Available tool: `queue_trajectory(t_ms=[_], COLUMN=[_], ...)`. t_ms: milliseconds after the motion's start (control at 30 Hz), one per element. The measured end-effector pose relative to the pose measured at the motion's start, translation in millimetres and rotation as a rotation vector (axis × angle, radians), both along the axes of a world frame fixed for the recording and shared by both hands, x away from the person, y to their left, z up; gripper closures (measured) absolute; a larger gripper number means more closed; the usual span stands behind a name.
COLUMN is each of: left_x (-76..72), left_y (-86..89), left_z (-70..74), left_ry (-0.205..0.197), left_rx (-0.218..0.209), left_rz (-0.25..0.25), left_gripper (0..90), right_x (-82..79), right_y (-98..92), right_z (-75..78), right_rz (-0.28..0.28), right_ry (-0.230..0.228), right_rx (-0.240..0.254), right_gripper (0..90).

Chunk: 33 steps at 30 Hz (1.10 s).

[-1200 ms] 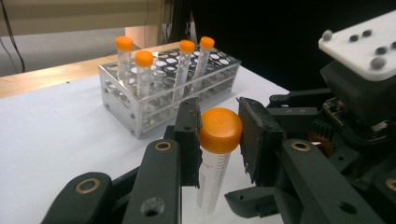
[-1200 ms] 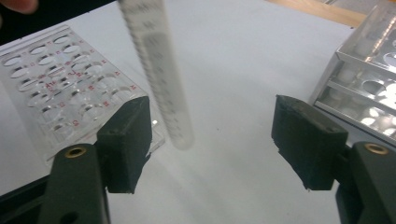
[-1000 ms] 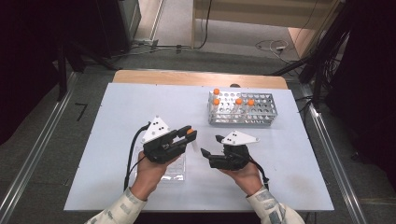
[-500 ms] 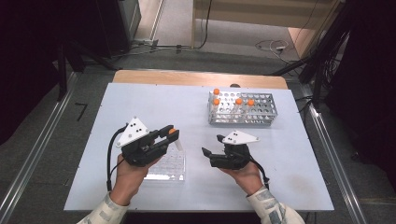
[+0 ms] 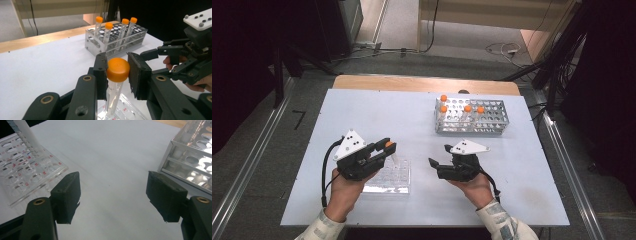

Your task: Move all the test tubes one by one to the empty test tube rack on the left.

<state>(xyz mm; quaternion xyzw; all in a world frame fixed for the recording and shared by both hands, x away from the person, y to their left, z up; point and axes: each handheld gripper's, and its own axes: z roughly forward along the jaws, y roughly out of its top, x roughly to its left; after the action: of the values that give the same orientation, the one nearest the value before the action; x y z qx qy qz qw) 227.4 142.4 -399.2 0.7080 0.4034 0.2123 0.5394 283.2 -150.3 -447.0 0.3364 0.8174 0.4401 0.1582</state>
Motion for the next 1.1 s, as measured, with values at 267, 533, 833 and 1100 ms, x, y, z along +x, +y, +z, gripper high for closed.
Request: queue_trajectory(t_ms=[267, 533, 833, 1100], left_x=[0.1, -1.4, -0.3, 1.6], left_y=[-7.2, -12.8, -17.3, -13.7], left_z=[-16.6, -23.8, -27.1, -27.1], left_ry=[0.018, 0.018, 0.025, 0.045], left_rx=[0.064, 0.102, 0.128, 0.097], left_rz=[0.003, 0.005, 0.001, -0.012], left_gripper=[69.8, 69.8, 68.8, 56.0], right_x=[0.0, -0.2, 0.1, 0.6], right_y=[0.1, 0.5, 1.5, 0.6], right_z=[-1.1, -1.9, -3.7, -4.4], right_rz=[0.003, 0.001, 0.006, 0.0], right_ry=[-0.002, 0.002, 0.003, 0.006], right_rx=[-0.004, -0.004, -0.011, -0.013], right_gripper=[26.7, 26.9, 26.9, 26.9])
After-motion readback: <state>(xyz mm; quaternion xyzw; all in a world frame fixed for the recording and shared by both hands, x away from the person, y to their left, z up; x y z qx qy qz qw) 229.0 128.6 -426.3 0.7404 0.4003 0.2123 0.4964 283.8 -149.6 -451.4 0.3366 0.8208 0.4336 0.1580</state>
